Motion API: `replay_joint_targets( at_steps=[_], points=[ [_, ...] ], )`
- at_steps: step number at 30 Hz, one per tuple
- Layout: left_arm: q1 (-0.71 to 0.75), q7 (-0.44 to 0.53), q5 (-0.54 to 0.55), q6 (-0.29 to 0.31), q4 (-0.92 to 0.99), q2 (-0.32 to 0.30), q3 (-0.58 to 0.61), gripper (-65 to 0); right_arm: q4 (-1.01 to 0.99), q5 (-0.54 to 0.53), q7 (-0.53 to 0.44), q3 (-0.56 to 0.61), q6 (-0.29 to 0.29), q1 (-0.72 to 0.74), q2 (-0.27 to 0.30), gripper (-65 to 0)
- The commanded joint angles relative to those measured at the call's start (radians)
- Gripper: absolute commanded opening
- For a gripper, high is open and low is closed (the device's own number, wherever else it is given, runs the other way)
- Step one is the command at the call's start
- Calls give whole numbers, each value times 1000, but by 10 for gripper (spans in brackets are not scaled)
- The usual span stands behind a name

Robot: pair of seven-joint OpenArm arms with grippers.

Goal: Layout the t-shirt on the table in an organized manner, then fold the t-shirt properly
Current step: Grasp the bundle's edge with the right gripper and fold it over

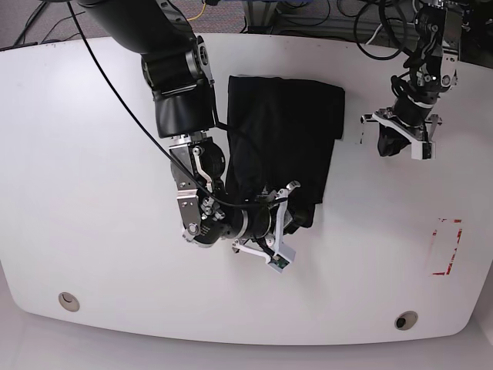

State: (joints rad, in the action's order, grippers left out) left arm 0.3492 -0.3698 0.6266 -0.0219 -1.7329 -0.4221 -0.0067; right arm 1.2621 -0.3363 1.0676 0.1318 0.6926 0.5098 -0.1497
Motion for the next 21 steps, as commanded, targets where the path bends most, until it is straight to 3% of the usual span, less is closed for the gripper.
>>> replay_joint_targets(
  at_steps=[1,7,11,16,21],
  points=[
    [-6,24,3,3,-23,-13,6,-574,17,-14,-37,-1,6,37,-7,-444],
    [-11,24,3,3,-62,-13,95,-574,28,-14,-39,-1,6,48,-7,-120],
    [-23,25,3,3,-97,-13,153,-574,55,-14,-39,-1,6,63,-7,-11],
    [-63,25,3,3,-149,-8,259,-574,195,-27,-30,-2,6,59,63,-8],
    [-109,25,3,3,-157,27,360,-574,334,-27,53,-5,6,25,140,-48]
  ],
)
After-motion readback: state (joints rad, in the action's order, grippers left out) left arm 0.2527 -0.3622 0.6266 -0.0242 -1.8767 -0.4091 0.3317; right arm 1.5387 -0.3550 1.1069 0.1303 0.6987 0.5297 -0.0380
